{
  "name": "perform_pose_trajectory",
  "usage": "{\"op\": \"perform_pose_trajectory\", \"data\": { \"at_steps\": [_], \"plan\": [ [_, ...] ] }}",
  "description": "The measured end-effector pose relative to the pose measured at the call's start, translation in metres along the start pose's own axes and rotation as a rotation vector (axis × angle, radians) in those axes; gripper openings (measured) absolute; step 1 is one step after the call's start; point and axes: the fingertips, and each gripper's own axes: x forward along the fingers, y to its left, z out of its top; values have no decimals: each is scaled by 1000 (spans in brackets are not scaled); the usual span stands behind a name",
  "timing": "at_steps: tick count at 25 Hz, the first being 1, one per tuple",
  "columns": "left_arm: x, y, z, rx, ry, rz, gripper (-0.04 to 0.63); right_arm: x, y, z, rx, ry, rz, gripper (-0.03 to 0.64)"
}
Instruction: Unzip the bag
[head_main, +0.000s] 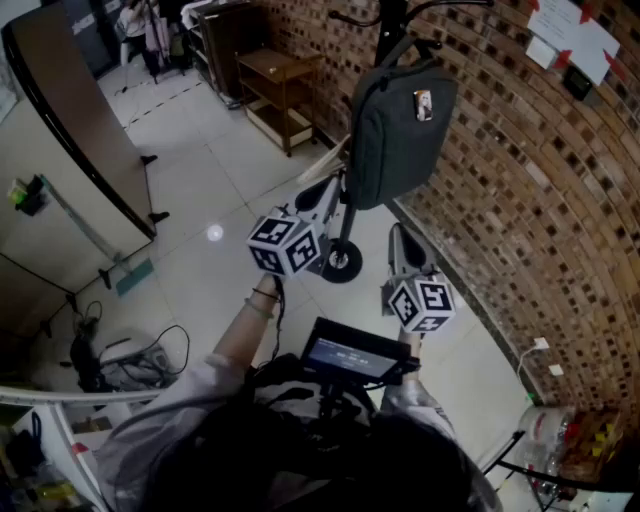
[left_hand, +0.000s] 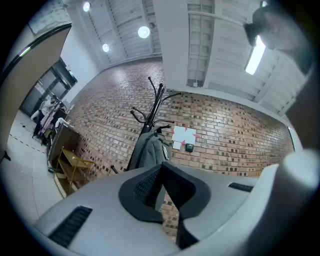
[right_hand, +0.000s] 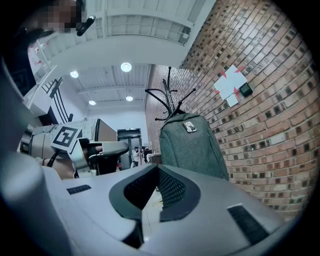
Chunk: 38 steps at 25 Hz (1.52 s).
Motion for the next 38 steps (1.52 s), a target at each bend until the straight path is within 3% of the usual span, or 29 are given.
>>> {"op": "perform_pose_trajectory", "data": {
  "at_steps": [9,13,15,22,27,34,38],
  "plan": [
    [47,8,44,-47,-61,-36,8,4,-21,-9,-6,37,23,-3],
    [70,11,54,-1,-50,-70,9,12,-30,-10,-2,40,18,-3],
    [85,12,56,-3,-27,-106,40,18,-35,-10,6,37,11,-4],
    [117,22,64,-283,53,-307,98,51,-55,-5,-7,29,-44,-3],
    [138,36,82,-428,109,-426,138,82,-60,1,-17,10,-79,-3],
    [160,46,85,-481,222,-504,138,105,-63,8,-41,7,-144,-3],
    [165,33,91,-586,252,-633,138,109,-68,11,-48,1,-177,-3]
  ]
}}
